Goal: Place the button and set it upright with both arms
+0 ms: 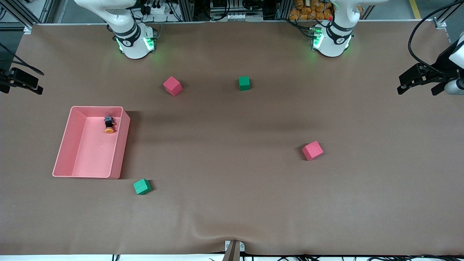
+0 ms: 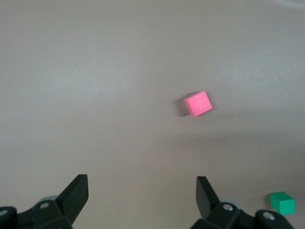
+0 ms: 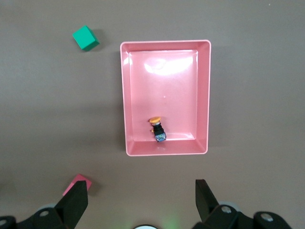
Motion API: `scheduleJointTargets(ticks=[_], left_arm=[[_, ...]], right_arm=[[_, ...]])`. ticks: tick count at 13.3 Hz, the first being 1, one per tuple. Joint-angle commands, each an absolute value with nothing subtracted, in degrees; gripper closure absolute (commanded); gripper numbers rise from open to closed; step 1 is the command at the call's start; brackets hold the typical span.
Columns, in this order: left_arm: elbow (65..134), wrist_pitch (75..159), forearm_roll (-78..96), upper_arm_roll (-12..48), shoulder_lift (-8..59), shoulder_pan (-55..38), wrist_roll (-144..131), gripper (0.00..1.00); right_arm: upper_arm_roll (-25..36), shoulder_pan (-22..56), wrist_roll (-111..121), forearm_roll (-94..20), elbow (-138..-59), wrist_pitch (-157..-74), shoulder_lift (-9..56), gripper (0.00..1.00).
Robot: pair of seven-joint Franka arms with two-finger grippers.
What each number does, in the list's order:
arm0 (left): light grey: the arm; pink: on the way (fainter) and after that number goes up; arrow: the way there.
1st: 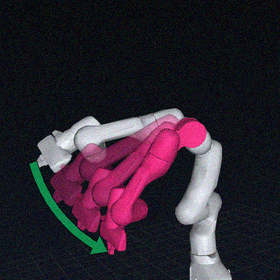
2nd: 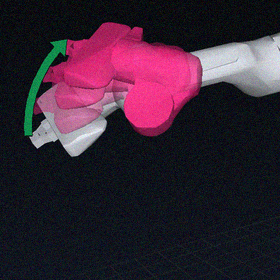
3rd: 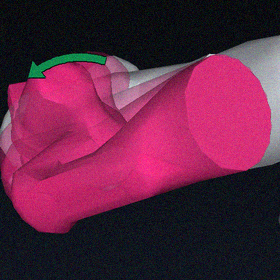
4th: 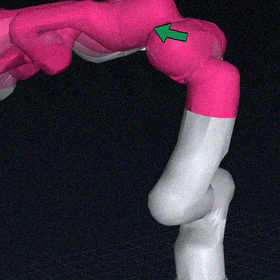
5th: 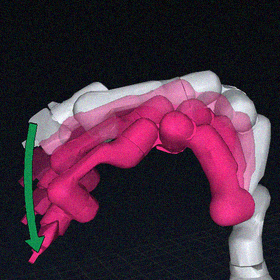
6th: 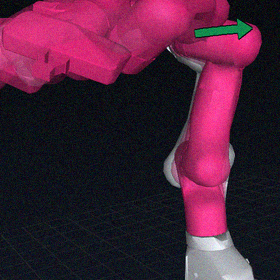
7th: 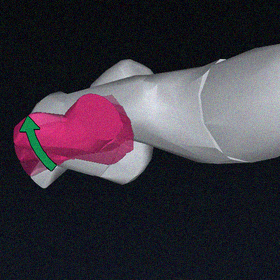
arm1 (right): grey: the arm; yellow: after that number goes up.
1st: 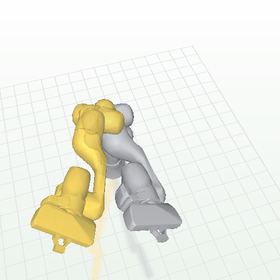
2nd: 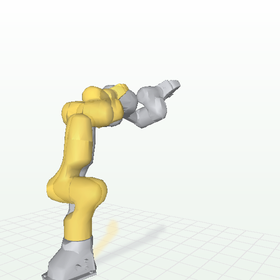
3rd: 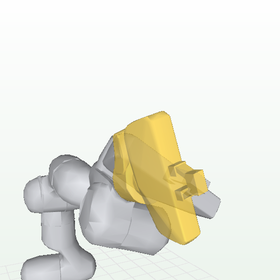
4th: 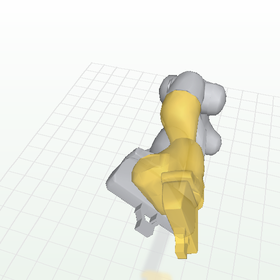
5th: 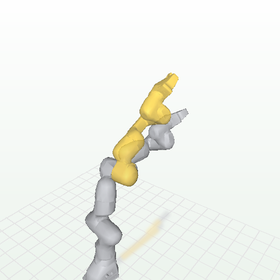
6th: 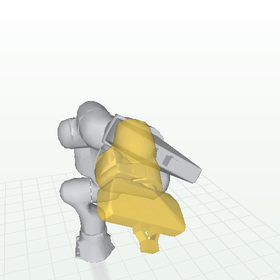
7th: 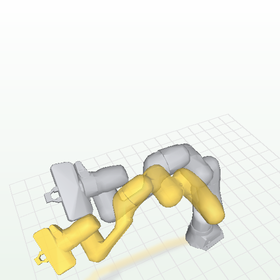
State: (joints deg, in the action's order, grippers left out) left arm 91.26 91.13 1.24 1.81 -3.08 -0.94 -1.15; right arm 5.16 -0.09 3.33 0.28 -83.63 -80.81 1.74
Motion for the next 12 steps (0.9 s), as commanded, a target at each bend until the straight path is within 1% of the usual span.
scheduleJointTargets(ticks=[1,5,7,8,12], left_arm=[[90.4,90.6,1.5,1.9,-2.7,-0.8,-1.6,0.00],[90.4,90.6,1.5,1.9,-2.7,-0.8,-1.4,0.00],[90.4,90.6,1.5,1.9,-2.7,-0.7,-1.3,0.00],[90.4,90.6,1.5,1.9,-2.7,-0.7,-1.2,0.00],[90.3,90.6,1.5,1.9,-2.7,-0.7,-1.2,0.00]], right_arm=[[5.3,-2.7,7.0,-0.1,-82.8,-80.9,3.3,0.00],[5.0,-2.5,6.9,2.5,-83.3,-80.2,6.4,0.00],[5.2,-4.6,7.3,2.5,-85.3,-80.3,10.5,0.00],[5.1,-5.6,7.6,2.5,-88.1,-81.3,10.9,0.00],[5.1,-6.7,7.6,2.5,-102.8,-94.2,9.2,0.00]])
